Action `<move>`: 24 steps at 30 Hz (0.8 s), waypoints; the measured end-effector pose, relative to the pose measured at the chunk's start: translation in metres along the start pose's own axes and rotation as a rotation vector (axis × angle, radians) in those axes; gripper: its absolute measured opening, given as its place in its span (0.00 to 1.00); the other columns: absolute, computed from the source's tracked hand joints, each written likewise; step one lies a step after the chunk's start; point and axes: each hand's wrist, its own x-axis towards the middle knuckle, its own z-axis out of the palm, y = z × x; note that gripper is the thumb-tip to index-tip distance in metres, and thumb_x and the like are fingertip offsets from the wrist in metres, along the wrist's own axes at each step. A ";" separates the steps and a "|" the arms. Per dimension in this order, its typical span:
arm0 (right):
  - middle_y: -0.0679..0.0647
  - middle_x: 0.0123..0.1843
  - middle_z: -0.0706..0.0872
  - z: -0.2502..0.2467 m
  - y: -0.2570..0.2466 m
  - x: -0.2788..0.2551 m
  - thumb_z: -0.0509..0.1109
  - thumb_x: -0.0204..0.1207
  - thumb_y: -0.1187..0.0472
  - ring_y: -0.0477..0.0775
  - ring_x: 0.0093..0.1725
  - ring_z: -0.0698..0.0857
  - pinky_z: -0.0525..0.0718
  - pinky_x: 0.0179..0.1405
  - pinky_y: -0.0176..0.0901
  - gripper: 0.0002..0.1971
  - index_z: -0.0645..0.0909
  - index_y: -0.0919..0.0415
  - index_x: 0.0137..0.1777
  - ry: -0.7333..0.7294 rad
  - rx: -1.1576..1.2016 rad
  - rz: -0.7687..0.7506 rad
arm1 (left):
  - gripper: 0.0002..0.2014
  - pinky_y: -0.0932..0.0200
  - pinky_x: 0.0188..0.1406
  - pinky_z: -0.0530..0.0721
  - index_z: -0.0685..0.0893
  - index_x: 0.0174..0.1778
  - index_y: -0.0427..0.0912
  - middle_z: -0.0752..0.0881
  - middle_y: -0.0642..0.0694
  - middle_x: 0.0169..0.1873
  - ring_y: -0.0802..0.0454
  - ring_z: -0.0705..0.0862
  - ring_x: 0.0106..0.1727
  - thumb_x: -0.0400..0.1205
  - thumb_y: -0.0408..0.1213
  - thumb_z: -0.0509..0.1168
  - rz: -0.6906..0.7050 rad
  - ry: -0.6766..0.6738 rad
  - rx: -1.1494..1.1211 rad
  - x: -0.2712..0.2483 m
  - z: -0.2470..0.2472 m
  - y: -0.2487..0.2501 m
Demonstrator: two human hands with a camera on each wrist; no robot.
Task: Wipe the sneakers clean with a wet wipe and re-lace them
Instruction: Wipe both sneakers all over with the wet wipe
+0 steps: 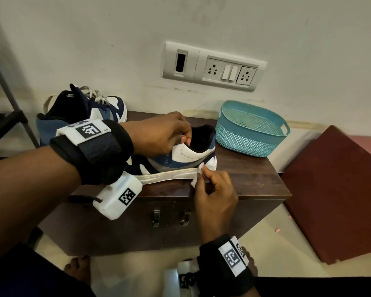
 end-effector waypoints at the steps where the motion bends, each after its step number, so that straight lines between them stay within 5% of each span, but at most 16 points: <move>1: 0.47 0.45 0.87 -0.003 0.001 -0.001 0.78 0.76 0.71 0.38 0.43 0.86 0.80 0.45 0.25 0.10 0.93 0.59 0.53 -0.035 0.003 -0.030 | 0.09 0.49 0.74 0.73 0.83 0.52 0.53 0.76 0.49 0.64 0.48 0.79 0.65 0.89 0.36 0.60 0.001 -0.003 0.004 0.000 0.000 0.001; 3: 0.46 0.46 0.88 -0.010 0.008 0.010 0.78 0.76 0.71 0.37 0.44 0.86 0.80 0.46 0.25 0.10 0.92 0.57 0.51 -0.062 -0.018 -0.047 | 0.08 0.48 0.74 0.73 0.84 0.52 0.52 0.76 0.48 0.64 0.47 0.80 0.65 0.89 0.36 0.60 0.001 0.000 0.008 0.000 -0.001 0.001; 6: 0.46 0.47 0.88 -0.017 0.022 0.037 0.75 0.77 0.70 0.38 0.45 0.86 0.86 0.50 0.35 0.14 0.89 0.47 0.47 0.007 -0.021 0.129 | 0.08 0.47 0.74 0.74 0.84 0.53 0.52 0.76 0.49 0.64 0.48 0.80 0.64 0.89 0.37 0.60 0.000 -0.001 0.001 0.000 -0.001 0.000; 8: 0.48 0.49 0.88 -0.014 0.019 0.040 0.74 0.77 0.69 0.38 0.47 0.86 0.82 0.50 0.27 0.15 0.86 0.44 0.46 0.011 -0.003 0.223 | 0.08 0.46 0.74 0.74 0.84 0.53 0.53 0.76 0.50 0.63 0.48 0.80 0.64 0.89 0.37 0.60 0.004 -0.001 0.003 0.001 0.000 -0.002; 16: 0.42 0.46 0.89 -0.006 0.000 0.010 0.76 0.74 0.72 0.37 0.46 0.87 0.82 0.47 0.27 0.15 0.89 0.47 0.45 -0.158 -0.010 -0.007 | 0.08 0.48 0.73 0.74 0.83 0.52 0.54 0.75 0.50 0.63 0.49 0.80 0.63 0.89 0.37 0.60 0.002 -0.003 0.011 0.002 0.000 -0.002; 18: 0.46 0.47 0.90 -0.009 0.011 0.029 0.74 0.75 0.72 0.33 0.44 0.85 0.83 0.47 0.27 0.16 0.87 0.45 0.45 -0.050 0.001 0.116 | 0.08 0.49 0.73 0.74 0.82 0.52 0.55 0.76 0.49 0.63 0.49 0.80 0.62 0.89 0.37 0.60 0.003 0.005 0.009 0.001 -0.001 -0.002; 21: 0.47 0.48 0.89 -0.005 0.014 0.038 0.75 0.75 0.70 0.40 0.47 0.87 0.85 0.53 0.35 0.13 0.87 0.47 0.44 0.036 0.036 0.275 | 0.08 0.47 0.72 0.75 0.81 0.51 0.56 0.76 0.50 0.61 0.48 0.81 0.62 0.89 0.38 0.60 0.005 0.006 0.007 0.001 -0.001 -0.003; 24: 0.43 0.48 0.87 0.004 -0.005 0.016 0.74 0.74 0.74 0.39 0.50 0.86 0.83 0.51 0.30 0.12 0.90 0.54 0.44 -0.104 0.016 0.071 | 0.09 0.47 0.71 0.75 0.80 0.49 0.58 0.76 0.49 0.61 0.48 0.81 0.61 0.89 0.37 0.60 0.002 0.006 0.012 0.002 -0.002 -0.003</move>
